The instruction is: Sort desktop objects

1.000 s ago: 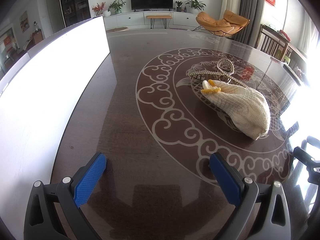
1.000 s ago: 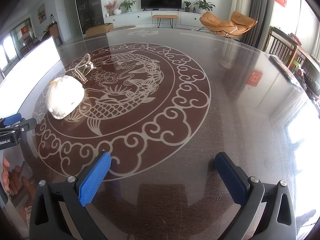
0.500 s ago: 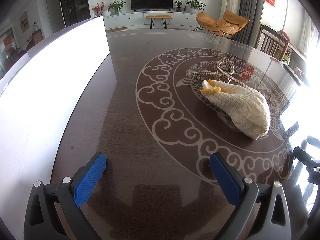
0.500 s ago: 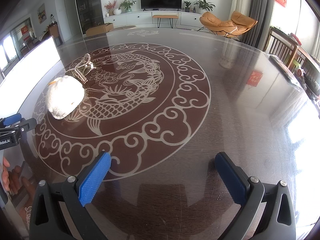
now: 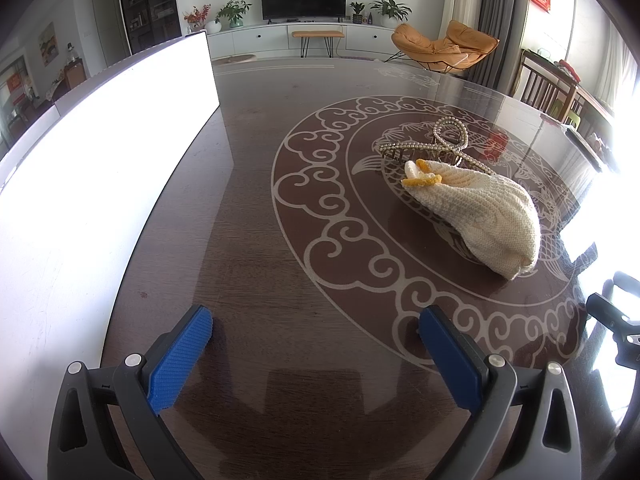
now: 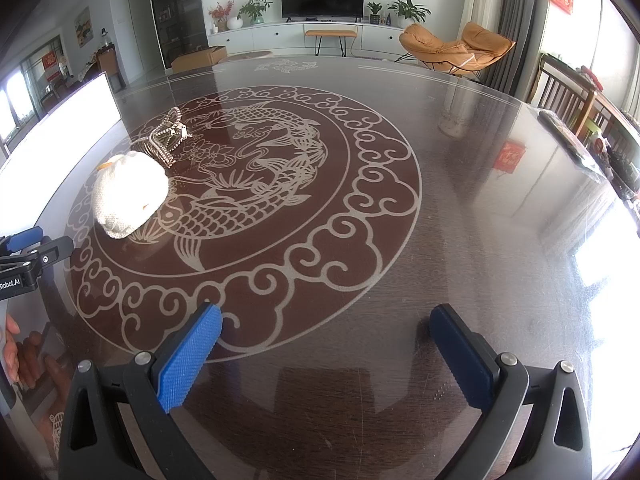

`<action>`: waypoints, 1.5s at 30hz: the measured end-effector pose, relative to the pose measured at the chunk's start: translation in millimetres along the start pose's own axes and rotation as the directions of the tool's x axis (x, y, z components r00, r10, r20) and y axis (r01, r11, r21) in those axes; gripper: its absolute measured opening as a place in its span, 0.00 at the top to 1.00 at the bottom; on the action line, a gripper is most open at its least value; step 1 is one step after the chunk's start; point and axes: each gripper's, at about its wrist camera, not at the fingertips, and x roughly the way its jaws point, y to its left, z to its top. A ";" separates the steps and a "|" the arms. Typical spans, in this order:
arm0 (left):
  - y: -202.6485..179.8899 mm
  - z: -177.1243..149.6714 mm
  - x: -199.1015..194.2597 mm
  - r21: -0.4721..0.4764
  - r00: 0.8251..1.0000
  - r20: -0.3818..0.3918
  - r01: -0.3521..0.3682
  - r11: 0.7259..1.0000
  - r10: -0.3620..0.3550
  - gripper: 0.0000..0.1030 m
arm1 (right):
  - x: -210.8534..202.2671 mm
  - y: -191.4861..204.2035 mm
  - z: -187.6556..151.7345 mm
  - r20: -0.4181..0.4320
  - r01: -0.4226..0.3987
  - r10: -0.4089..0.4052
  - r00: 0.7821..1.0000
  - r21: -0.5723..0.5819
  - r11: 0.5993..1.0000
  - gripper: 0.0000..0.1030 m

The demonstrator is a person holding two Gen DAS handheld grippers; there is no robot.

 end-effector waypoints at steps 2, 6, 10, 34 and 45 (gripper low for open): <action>0.0 0.0 0.1 0.000 1.000 0.000 0.000 1.000 0.000 0.00 | 0.1 0.0 0.0 0.000 0.000 0.000 1.000 0.000 1.000 0.00; -0.6 -0.2 0.3 0.001 1.000 0.001 -0.002 1.000 0.002 0.00 | 0.3 0.1 0.0 0.000 0.000 0.000 1.000 0.000 1.000 0.00; -0.6 -0.2 0.4 0.001 1.000 0.001 -0.002 1.000 0.002 0.00 | -0.1 0.0 0.0 0.000 0.000 0.000 1.000 0.000 1.000 0.00; -7.0 -13.6 -9.1 0.069 0.999 -0.012 0.049 0.996 -0.048 0.00 | 0.3 -0.2 -0.1 0.000 0.000 0.000 1.000 0.000 1.000 0.00; -27.8 3.2 -48.2 0.098 0.994 0.079 0.067 0.993 -0.075 0.00 | 0.4 -0.2 0.0 0.000 0.000 0.000 1.000 0.000 1.000 0.00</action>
